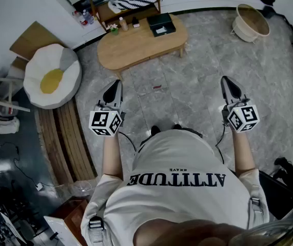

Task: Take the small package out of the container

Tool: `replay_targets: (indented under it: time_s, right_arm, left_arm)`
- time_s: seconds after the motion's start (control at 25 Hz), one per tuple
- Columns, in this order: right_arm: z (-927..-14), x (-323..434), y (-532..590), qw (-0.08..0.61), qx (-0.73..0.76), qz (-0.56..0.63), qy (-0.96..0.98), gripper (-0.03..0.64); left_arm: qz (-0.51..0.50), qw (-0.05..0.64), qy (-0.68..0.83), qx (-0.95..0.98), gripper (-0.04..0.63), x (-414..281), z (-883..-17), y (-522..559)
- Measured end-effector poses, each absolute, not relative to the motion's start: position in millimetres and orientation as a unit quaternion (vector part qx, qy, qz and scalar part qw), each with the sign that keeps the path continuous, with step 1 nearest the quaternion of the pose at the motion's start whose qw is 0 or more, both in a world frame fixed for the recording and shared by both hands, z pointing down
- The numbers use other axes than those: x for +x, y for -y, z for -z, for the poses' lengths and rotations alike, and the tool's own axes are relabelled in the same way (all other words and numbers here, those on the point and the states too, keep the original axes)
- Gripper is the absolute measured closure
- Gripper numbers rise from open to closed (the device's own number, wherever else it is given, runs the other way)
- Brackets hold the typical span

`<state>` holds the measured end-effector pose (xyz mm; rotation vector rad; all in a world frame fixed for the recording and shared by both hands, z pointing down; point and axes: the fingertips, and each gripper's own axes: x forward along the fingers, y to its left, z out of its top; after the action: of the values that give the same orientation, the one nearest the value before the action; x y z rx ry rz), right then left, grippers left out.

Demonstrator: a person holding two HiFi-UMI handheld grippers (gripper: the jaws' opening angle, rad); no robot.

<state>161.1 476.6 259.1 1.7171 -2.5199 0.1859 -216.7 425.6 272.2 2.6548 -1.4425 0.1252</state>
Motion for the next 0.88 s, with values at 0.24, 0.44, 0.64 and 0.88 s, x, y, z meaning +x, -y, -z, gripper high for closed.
replay_targets:
  time_s: [0.24,0.44,0.64,0.88]
  right_arm:
    - [-256.9,162.7,-475.9,0.04,0.562,-0.061,0.824,0.597]
    - [-255.2,165.0,-475.7,0.04,0.56,-0.06,0.826,0.597]
    - [-252.8,164.7,-477.3,0.039,0.556,-0.058,0.828,0.597]
    - [-253.3,169.6,-478.5,0.034,0.549,-0.065,0.833,0.597]
  left_arm:
    - [-0.041,0.058,0.478,0.876,0.574,-216.6,-270.6,-425.2]
    - [-0.041,0.058,0.479,0.875,0.574,-214.0,-268.9,-426.8]
    - [-0.041,0.057,0.483,0.873,0.574,-213.8,-266.5,-430.4]
    - [-0.041,0.058,0.49,0.869,0.574,-209.3,-267.0,-435.3]
